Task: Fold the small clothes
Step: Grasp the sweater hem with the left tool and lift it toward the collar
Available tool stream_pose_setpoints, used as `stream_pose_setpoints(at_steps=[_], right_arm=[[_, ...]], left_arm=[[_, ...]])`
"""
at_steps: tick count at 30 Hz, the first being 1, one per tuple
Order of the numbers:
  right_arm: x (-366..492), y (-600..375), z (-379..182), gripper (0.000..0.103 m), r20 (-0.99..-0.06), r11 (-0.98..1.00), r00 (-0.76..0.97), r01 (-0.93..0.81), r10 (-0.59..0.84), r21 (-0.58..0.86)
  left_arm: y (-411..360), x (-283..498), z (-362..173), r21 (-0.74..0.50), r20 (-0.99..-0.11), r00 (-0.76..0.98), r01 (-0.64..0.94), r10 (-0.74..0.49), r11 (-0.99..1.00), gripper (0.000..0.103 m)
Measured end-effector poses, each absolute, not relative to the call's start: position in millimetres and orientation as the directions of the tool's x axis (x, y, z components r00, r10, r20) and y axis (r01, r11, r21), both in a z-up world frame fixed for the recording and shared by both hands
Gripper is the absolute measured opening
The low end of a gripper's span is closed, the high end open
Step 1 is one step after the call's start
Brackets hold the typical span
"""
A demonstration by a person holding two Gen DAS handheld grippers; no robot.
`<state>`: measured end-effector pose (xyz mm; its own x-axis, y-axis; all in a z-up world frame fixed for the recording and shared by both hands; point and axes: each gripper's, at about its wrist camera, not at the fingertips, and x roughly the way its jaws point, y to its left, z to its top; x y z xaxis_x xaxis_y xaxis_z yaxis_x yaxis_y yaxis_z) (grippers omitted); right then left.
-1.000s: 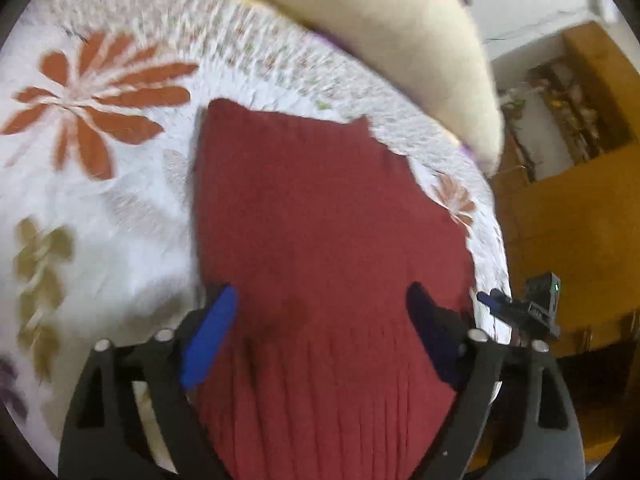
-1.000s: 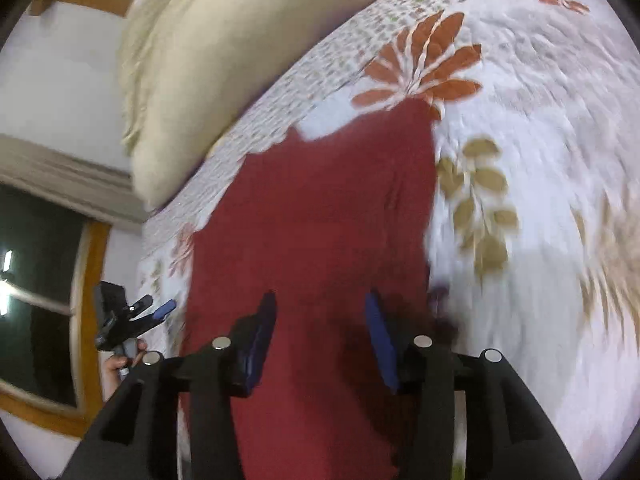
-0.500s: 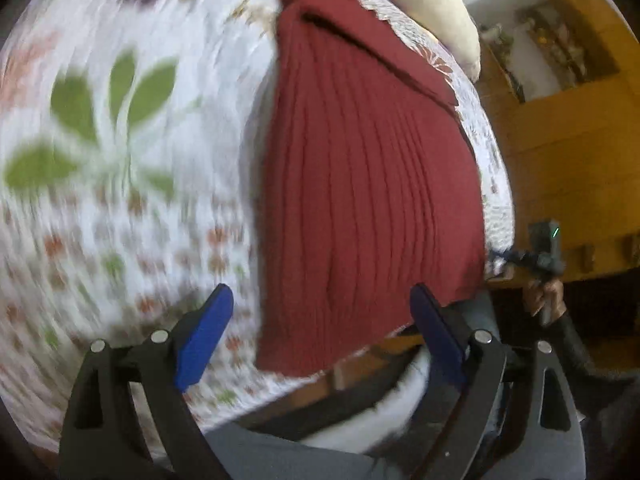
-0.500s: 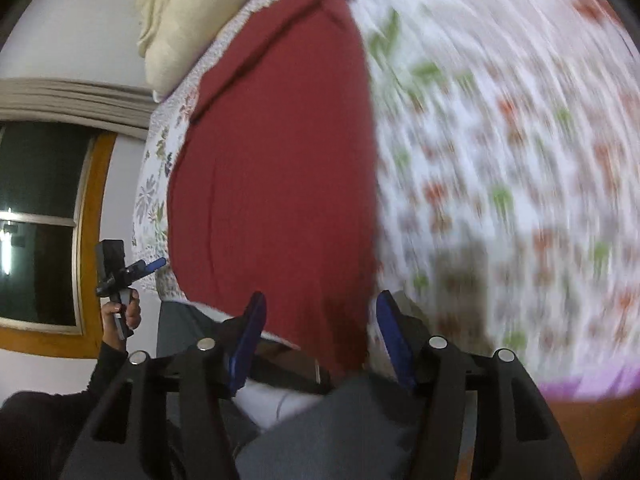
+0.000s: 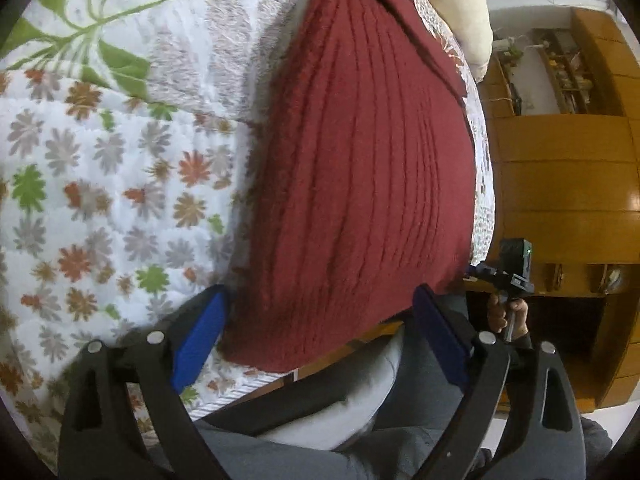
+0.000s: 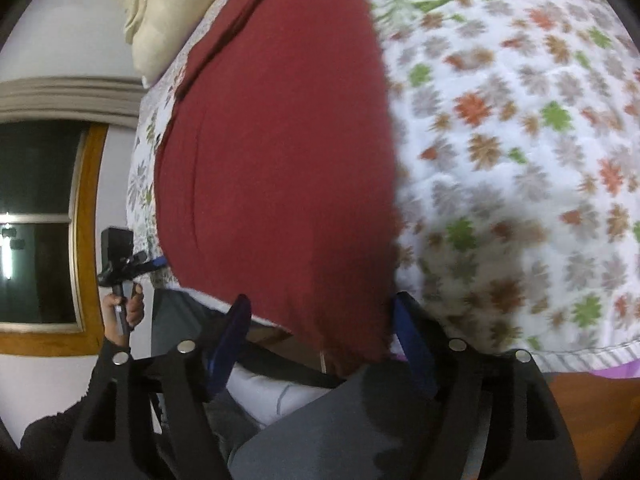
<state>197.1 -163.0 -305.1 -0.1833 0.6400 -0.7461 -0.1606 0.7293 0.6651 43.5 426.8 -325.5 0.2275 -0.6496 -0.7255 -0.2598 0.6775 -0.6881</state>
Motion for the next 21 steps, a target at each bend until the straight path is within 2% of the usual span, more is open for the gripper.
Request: stream_pose_setpoints(at_steps=[4, 7, 9, 10, 12, 14, 16, 17, 20, 21], right_arm=[[189.5, -170.2, -310.5, 0.073, -0.741, 0.727, -0.185, -0.149, 0.645, 0.670], [191.9, -174.4, -316.1, 0.073, -0.720, 0.713, -0.189, -0.118, 0.668, 0.692], [192.5, -173.0, -314.8, 0.073, -0.714, 0.706, -0.189, -0.117, 0.674, 0.698], [192.1, -170.6, -313.3, 0.072, -0.706, 0.698, -0.192, -0.119, 0.682, 0.706], [191.2, -168.4, -312.8, 0.070, -0.703, 0.693, -0.199, -0.129, 0.683, 0.709], [191.5, -169.0, -316.7, 0.065, -0.704, 0.696, -0.199, -0.121, 0.682, 0.708], [192.7, -172.9, -320.0, 0.050, -0.699, 0.693, -0.196, -0.110, 0.688, 0.712], [192.5, -174.5, -321.2, 0.046, -0.699, 0.694, -0.196, -0.105, 0.688, 0.713], [190.1, -175.2, -322.0, 0.024, -0.693, 0.689, -0.199, -0.101, 0.693, 0.718], [189.3, -174.7, -321.4, 0.012, -0.693, 0.688, -0.196, -0.102, 0.694, 0.718]], left_arm=[[432.1, 43.6, -330.0, -0.697, -0.716, 0.249, -0.296, -0.652, 0.653, 0.092], [420.5, 50.4, -331.0, -0.663, -0.748, 0.225, -0.287, -0.624, 0.691, 0.091], [418.1, 51.5, -325.8, -0.642, -0.766, 0.221, -0.293, -0.603, 0.708, 0.061], [417.7, 51.1, -326.0, -0.634, -0.772, 0.202, -0.304, -0.602, 0.711, 0.037], [416.5, 48.1, -325.2, -0.630, -0.775, 0.204, -0.309, -0.598, 0.712, 0.031], [413.8, 44.0, -330.0, -0.647, -0.759, 0.186, -0.316, -0.624, 0.694, 0.015], [413.5, 40.9, -332.1, -0.654, -0.753, 0.193, -0.325, -0.629, 0.684, 0.008], [417.0, 38.3, -333.4, -0.668, -0.740, 0.208, -0.337, -0.640, 0.663, 0.006], [424.6, 31.7, -334.4, -0.713, -0.694, 0.245, -0.364, -0.677, 0.599, 0.005], [426.9, 29.7, -333.5, -0.728, -0.679, 0.260, -0.365, -0.687, 0.581, 0.005]])
